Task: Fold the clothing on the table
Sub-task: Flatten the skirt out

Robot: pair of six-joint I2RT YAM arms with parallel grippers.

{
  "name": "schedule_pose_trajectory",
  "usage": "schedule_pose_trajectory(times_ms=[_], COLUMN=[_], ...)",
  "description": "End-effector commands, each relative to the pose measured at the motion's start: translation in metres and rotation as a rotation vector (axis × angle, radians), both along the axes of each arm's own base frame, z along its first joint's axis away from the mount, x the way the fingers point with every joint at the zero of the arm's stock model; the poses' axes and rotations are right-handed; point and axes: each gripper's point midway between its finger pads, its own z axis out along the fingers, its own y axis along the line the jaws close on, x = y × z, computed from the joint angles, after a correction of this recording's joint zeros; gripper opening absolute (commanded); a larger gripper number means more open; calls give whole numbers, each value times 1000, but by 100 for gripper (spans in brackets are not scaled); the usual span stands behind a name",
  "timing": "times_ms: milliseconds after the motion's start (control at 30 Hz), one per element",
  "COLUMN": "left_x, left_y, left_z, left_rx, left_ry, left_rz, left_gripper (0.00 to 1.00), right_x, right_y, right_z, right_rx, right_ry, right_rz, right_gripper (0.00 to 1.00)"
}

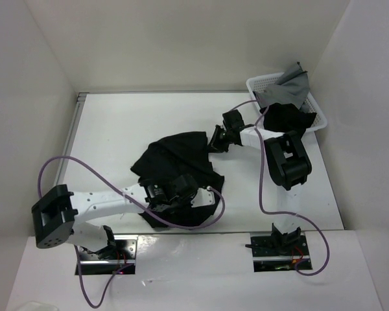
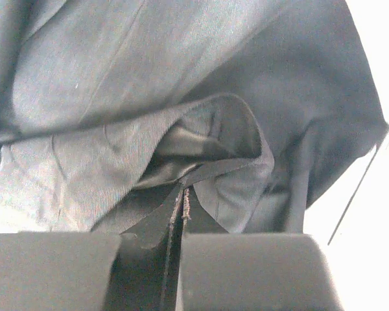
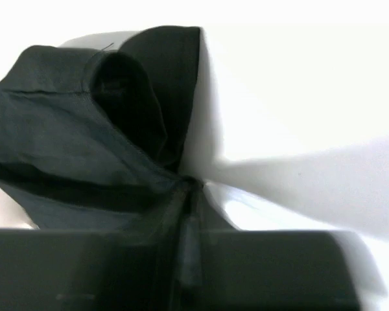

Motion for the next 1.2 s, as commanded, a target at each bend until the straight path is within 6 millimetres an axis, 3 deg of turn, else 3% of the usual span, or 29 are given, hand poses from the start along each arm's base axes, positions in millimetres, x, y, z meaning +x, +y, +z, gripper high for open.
schedule_pose_trajectory(times_ms=[0, 100, 167, 200, 233, 267, 300, 333, 433, 533, 567, 600, 633, 667, 700, 733, 800, 833, 867, 900, 933, 967, 1000, 1033, 1067, 1100, 1133, 1167], left_x=[-1, 17, 36, 50, 59, 65, 74, 81, 87, 79, 76, 72, 71, 68, 65, 63, 62, 61, 62, 60, 59, 59, 56, 57, 56, 58, 58, 59], left_y=[12, 33, 42, 53, 58, 64, 69, 78, 102, 122, 123, 128, 129, 132, 128, 128, 130, 132, 132, 133, 134, 133, 132, 132, 131, 134, 134, 136], left_z=[29, 33, 52, 62, 71, 81, 102, 112, 143, 153, 150, 142, 136, 130, 125, 123, 116, 107, 105, 99, 91, 88, 85, 81, 78, 76, 76, 76], left_rx=[-22, 5, -31, -58, -80, -95, -126, -150, -182, -186, -185, -183, -179, -171, -179, -173, -164, -141, -129, -119, -104, -102, -106, -96, -100, -93, -97, -97], left_ry=[-11, -16, -62, -81, -97, -109, -150, -156, -217, -253, -249, -236, -221, -199, -176, -167, -147, -122, -118, -106, -88, -76, -60, -48, -33, -25, -22, -22], left_rz=[40, 119, 180, 241, 273, 302, 312, 334, 320, 310, 296, 302, 303, 306, 289, 274, 280, 274, 266, 266, 266, 275, 277, 277, 296, 309, 316, 326], left_gripper=[0, 0, 0, 0, 0, 0, 0, 0, 0, 0, 0, 0, 0, 0, 0, 0, 0, 0, 0, 0, 0, 0, 0, 0, 0, 0, 0, 0], right_x=[-8, -8, -14, -24, -26, -31, -37, -52, -90, -128, -139, -145, -152, -161, -158, -159, -143, -139, -115, -104, -94, -87, -60, -52, -38, -30, -22, -19], right_y=[6, -18, -42, -55, -64, -81, -92, -115, -154, -190, -191, -191, -192, -194, -194, -185, -177, -156, -144, -128, -98, -85, -56, -41, -14, 1, 16, 35], right_z=[8, 30, 57, 55, 83, 88, 94, 105, 121, 124, 146, 152, 155, 161, 172, 183, 210, 217, 222, 219, 232, 201, 182, 171, 180, 170, 138, 137], right_rx=[85, 152, 151, 105, 91, 53, 30, -6, -84, -137, -116, -89, -80, -76, -69, -63, -93, -89, -118, -141, -146, -196, -203, -219, -190, -190, -215, -203], right_ry=[-7, -46, -97, -74, -140, -156, -161, -162, -165, -113, -191, -195, -201, -214, -241, -273, -375, -399, -411, -411, -446, -379, -333, -315, -357, -354, -305, -317], right_rz=[12, -52, -83, -107, -114, -128, -147, -201, -306, -450, -476, -519, -540, -562, -563, -529, -485, -407, -373, -320, -221, -160, -82, -26, 18, 52, 96, 157], right_gripper=[0, 0, 0, 0, 0, 0, 0, 0, 0, 0, 0, 6, 37, 77, 91, 97, 99, 99, 99, 99, 99, 99, 99, 99, 99, 99, 99, 99])
